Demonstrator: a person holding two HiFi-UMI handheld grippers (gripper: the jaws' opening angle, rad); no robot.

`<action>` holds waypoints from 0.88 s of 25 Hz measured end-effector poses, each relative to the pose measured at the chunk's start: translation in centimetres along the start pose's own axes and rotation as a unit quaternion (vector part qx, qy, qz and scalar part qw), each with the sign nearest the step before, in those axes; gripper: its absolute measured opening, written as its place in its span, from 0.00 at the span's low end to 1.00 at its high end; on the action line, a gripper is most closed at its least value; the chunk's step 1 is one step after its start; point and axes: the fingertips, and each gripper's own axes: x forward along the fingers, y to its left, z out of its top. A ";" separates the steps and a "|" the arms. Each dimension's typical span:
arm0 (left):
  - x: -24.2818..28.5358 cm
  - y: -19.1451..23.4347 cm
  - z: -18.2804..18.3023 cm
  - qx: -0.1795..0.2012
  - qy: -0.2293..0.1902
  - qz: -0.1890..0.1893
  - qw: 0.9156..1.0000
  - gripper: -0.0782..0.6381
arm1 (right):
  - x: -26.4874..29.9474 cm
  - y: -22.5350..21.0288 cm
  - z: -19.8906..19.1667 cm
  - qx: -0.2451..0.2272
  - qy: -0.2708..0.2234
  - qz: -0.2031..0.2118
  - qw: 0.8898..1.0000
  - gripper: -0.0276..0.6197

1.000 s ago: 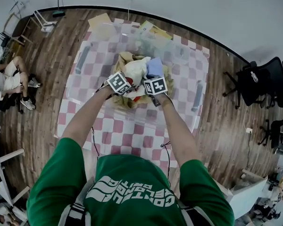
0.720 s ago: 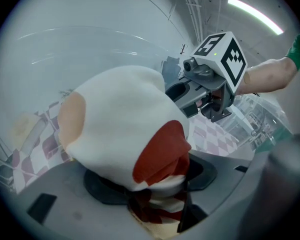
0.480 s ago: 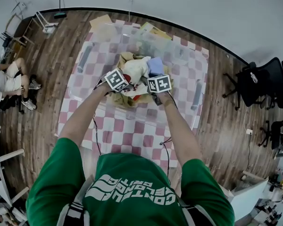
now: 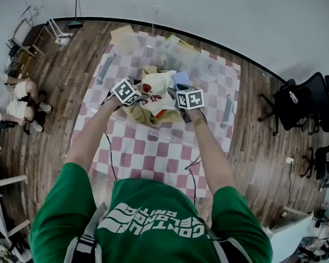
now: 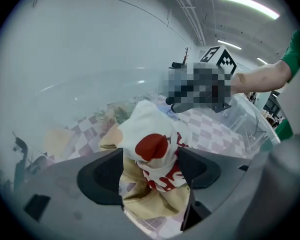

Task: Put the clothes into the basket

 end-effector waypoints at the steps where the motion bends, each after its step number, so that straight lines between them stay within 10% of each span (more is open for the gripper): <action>1: -0.6 0.1 0.2 0.000 -0.006 0.005 1.000 0.56 | -0.3 0.2 0.5 -0.003 -0.007 0.000 1.000 0.35; 10: -7.3 -0.7 4.8 0.001 -0.104 0.054 0.993 0.55 | -4.7 4.0 4.6 -0.047 -0.091 0.009 0.995 0.35; 22: -15.5 -7.7 9.0 -0.004 -0.255 0.087 0.963 0.13 | -16.8 9.9 6.7 -0.079 -0.224 0.025 0.971 0.06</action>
